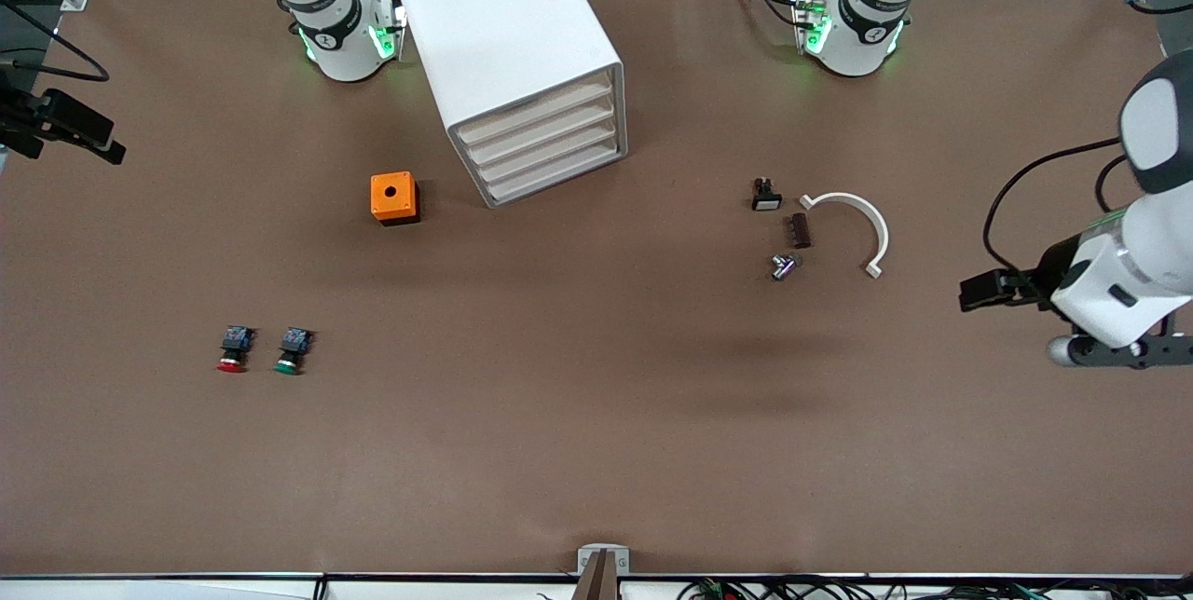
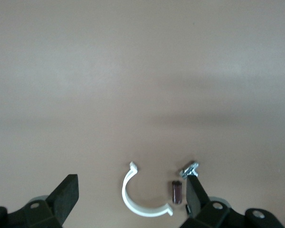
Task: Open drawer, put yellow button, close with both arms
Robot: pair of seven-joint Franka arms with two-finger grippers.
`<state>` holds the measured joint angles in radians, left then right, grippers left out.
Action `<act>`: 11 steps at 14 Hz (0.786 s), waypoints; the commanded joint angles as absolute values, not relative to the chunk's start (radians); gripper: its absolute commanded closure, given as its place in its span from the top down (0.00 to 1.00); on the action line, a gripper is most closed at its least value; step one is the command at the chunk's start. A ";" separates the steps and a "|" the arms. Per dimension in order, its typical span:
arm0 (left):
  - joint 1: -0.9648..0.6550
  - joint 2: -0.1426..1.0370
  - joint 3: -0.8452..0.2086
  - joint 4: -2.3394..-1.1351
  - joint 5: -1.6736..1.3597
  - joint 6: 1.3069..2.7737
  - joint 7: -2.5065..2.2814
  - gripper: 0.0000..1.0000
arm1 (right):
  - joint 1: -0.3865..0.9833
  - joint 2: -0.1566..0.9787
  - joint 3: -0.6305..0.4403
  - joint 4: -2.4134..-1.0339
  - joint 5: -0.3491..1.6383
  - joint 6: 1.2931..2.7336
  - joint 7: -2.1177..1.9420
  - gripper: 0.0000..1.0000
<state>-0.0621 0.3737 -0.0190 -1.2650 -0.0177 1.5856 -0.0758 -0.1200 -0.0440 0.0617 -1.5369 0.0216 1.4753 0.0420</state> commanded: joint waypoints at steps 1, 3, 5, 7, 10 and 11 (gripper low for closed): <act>-0.072 0.278 -0.014 -1.316 0.002 1.522 -0.084 1.00 | -0.137 -0.037 0.074 -1.519 0.011 1.468 0.034 1.00; -0.069 0.207 -0.014 -1.377 0.002 1.519 -0.090 1.00 | -0.138 -0.037 0.075 -1.519 0.012 1.468 0.032 1.00; -0.071 0.166 -0.014 -1.416 0.002 1.520 -0.094 1.00 | -0.137 -0.037 0.075 -1.517 0.011 1.468 0.035 1.00; -0.069 0.128 -0.014 -1.462 0.000 1.532 -0.097 1.00 | -0.138 -0.037 0.074 -1.517 0.009 1.468 0.031 1.00; -0.069 -0.019 -0.014 -1.668 0.002 1.668 -0.097 1.00 | -0.140 -0.037 0.074 -1.511 0.008 1.466 0.029 1.00; -0.069 -0.061 -0.015 -1.721 0.002 1.693 -0.097 1.00 | -0.140 -0.037 0.074 -1.511 0.008 1.466 0.029 1.00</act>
<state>-0.0636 0.0817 -0.0187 -1.5365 -0.0176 1.6101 -0.0856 -0.1200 -0.0434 0.0614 -1.5330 0.0210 1.4753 0.0420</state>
